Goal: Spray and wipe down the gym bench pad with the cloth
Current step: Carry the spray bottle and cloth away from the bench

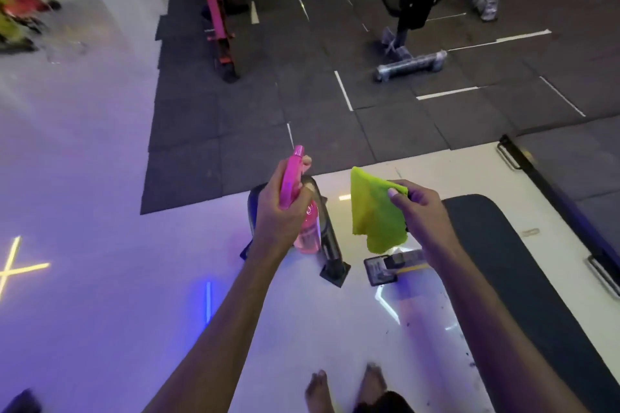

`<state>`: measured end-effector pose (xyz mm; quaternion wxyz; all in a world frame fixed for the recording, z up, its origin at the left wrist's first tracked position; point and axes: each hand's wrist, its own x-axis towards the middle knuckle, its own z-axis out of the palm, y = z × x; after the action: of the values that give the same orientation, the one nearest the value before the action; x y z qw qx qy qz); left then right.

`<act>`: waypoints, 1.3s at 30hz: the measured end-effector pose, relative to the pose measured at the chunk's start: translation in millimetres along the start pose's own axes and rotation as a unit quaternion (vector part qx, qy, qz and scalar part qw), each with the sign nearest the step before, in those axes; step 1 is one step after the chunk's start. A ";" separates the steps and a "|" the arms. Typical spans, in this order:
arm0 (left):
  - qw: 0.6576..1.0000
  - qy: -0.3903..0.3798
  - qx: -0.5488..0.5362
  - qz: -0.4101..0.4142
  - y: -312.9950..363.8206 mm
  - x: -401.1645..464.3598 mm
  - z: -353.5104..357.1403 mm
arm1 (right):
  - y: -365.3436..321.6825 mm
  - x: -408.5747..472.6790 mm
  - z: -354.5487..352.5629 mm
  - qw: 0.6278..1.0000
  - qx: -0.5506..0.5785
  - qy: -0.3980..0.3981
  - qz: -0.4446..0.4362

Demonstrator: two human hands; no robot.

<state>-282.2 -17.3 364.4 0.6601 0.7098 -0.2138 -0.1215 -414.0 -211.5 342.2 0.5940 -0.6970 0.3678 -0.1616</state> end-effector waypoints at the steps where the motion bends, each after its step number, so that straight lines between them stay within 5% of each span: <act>1: 1.000 0.015 0.005 -0.007 -6.4 7.5 -10.1 | 0.5 10.7 15.5 1.000 -0.009 -0.013 -0.001; 9: 0.991 0.104 0.044 -0.073 -87.8 78.0 -60.9 | 32.6 109.3 128.5 0.986 -0.139 -0.093 -0.009; 17: 0.981 0.109 0.100 -0.124 -202.3 159.8 -79.9 | 94.7 226.9 218.5 0.948 -0.292 -0.123 -0.022; 25: 0.970 0.144 0.135 -0.145 -319.4 221.6 -85.8 | 175.7 312.7 305.2 0.850 -0.490 -0.119 -0.153; 32: 0.959 0.159 0.187 -0.139 -407.9 225.4 -81.5 | 328.8 276.7 348.3 0.746 -0.588 -0.297 -0.099; 39: 0.965 0.097 0.187 -0.157 -417.6 219.3 -93.2 | 343.9 237.2 344.8 0.778 -0.578 -0.237 -0.064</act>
<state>12.7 -20.9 -15.4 0.5059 0.8535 -0.0536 -0.1126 -135.4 -142.4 -117.1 0.1362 -0.9477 0.1943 0.2135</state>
